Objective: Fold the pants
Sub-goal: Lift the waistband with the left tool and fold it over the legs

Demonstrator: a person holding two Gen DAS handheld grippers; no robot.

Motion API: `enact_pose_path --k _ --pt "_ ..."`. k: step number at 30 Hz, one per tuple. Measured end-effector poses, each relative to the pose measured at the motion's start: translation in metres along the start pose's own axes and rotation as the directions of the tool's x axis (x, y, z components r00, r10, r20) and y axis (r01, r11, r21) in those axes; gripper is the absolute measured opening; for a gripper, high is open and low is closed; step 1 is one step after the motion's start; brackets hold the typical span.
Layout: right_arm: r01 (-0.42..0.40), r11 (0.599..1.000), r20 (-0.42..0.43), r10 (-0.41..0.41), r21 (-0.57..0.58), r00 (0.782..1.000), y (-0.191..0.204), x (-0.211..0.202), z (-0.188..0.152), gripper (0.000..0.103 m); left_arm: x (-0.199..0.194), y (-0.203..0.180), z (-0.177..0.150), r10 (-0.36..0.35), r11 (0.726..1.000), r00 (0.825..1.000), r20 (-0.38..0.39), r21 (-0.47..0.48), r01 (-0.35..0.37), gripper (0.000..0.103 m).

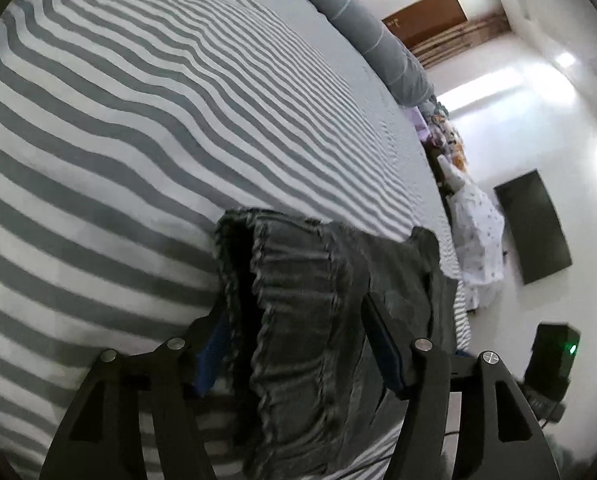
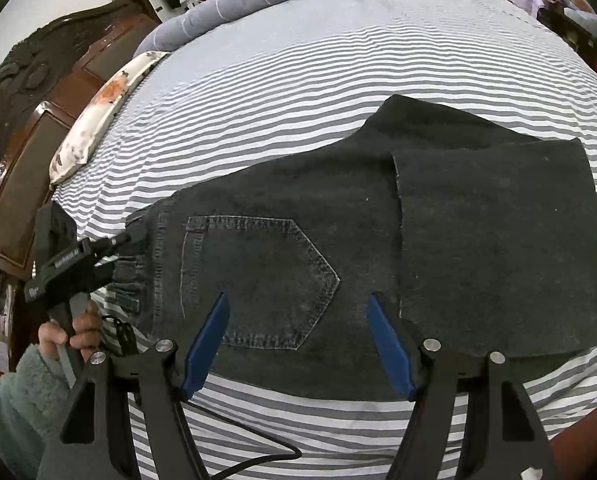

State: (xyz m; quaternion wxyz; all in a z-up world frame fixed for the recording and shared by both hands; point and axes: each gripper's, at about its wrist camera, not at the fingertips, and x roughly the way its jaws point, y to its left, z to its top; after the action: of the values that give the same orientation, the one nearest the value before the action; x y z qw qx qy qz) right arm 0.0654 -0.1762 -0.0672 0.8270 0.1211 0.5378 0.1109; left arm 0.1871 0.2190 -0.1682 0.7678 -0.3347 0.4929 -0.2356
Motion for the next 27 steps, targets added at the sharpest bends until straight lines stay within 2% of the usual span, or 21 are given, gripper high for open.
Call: enact_pose_path --k 1,3,4,6,11,17,22,27 --pt "0.000 1.000 0.000 0.000 0.002 1.000 0.001 0.000 0.001 0.069 -0.001 0.000 0.000 -0.002 1.000 1.000 0.003 -0.005 0.002 0.063" --pt "-0.003 1.000 0.007 0.003 0.006 1.000 0.002 0.001 0.002 0.069 0.001 0.000 -0.005 0.025 1.000 1.000 -0.012 0.002 -0.025 0.025" --pt "-0.006 1.000 0.010 0.006 0.009 1.000 0.002 0.001 0.002 0.069 0.004 0.004 -0.008 0.022 0.999 0.999 -0.034 -0.024 -0.023 0.024" --pt "-0.010 1.000 0.013 0.010 0.013 1.000 0.002 0.001 0.003 0.069 0.002 0.005 -0.010 0.005 0.998 1.000 -0.013 -0.066 -0.006 0.019" --pt "-0.023 0.999 0.052 0.022 0.024 0.998 -0.007 -0.013 0.004 0.069 -0.007 -0.021 -0.014 0.085 0.996 0.996 0.024 -0.041 -0.084 0.016" --pt "0.001 0.996 0.140 -0.013 0.086 0.990 -0.044 -0.044 0.007 0.069 -0.024 -0.066 -0.015 0.086 0.996 0.995 0.043 -0.007 -0.086 0.015" --pt "0.094 0.989 0.175 -0.113 0.116 0.978 -0.081 -0.066 0.004 0.071 -0.027 -0.134 -0.016 0.078 0.993 0.996 0.032 0.083 -0.080 0.015" --pt "0.217 0.964 0.161 -0.241 0.152 0.957 -0.120 -0.082 -0.004 0.073 -0.011 -0.216 -0.022 0.087 0.984 0.996 0.013 0.158 -0.088 0.015"
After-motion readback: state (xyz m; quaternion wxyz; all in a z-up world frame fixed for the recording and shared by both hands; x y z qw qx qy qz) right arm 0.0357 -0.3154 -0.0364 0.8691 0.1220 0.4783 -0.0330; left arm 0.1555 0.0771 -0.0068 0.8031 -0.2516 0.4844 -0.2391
